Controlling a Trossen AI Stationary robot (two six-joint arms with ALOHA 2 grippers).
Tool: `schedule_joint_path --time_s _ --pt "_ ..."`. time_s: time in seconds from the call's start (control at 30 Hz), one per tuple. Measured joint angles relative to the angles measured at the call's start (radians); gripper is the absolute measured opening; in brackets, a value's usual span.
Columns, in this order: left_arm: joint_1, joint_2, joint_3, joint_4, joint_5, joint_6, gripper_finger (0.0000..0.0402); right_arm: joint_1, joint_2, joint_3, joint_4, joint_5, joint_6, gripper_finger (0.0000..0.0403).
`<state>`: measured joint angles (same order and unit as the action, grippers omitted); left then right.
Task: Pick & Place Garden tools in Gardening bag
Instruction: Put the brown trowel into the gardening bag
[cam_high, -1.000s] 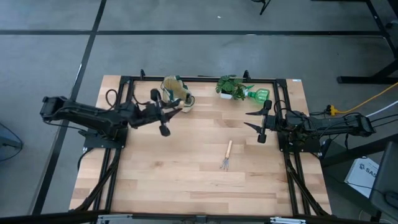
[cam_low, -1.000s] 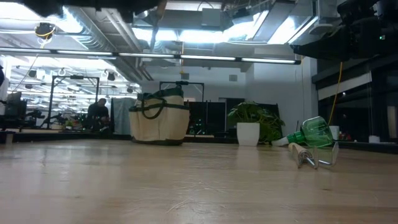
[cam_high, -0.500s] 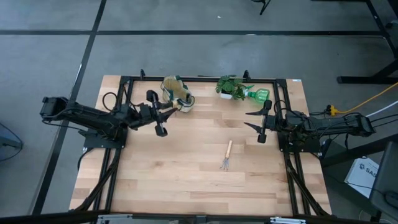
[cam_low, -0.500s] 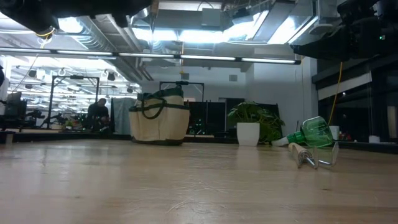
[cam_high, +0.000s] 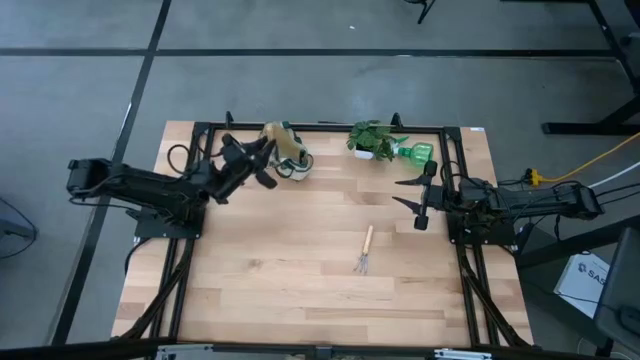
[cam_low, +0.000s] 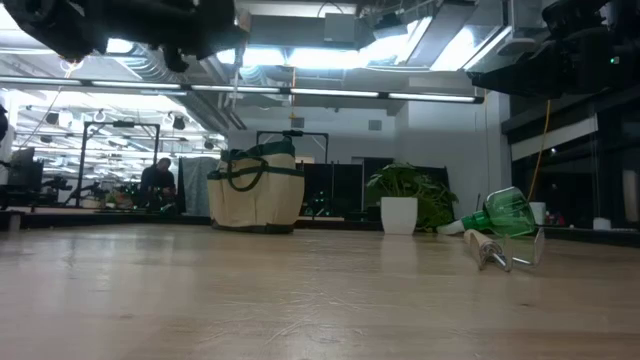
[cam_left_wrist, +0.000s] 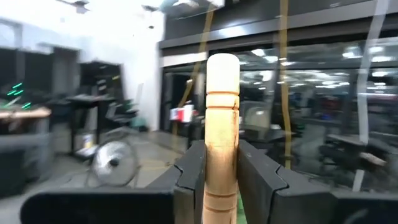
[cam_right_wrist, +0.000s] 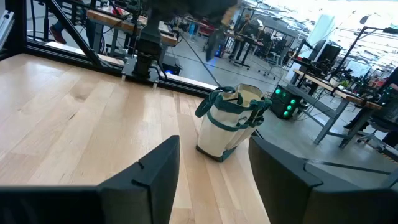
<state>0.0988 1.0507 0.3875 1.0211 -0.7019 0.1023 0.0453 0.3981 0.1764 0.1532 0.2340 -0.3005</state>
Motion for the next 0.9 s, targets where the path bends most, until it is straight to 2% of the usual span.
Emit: schedule_joint_path --time_s 0.13,0.3,0.57,0.7,0.9 --pt "0.054 0.064 0.037 0.001 -0.023 -0.035 0.0064 0.000 0.000 0.000 0.000 0.000 0.000 0.0195" --pt "0.124 0.170 0.099 0.001 -0.117 0.001 0.0064 0.000 0.000 0.000 0.000 0.000 0.000 0.0195" --pt "0.235 0.324 0.184 0.001 -0.118 -0.029 0.0068 0.000 0.000 0.000 0.000 0.000 0.000 0.0195" --pt "0.287 0.391 0.213 0.004 -0.107 -0.155 0.0067 0.000 0.000 0.000 0.000 0.000 0.000 0.0195" --pt "0.346 0.485 0.215 0.001 -0.105 -0.460 0.0069 0.000 0.000 0.000 0.000 0.000 0.000 0.0195"
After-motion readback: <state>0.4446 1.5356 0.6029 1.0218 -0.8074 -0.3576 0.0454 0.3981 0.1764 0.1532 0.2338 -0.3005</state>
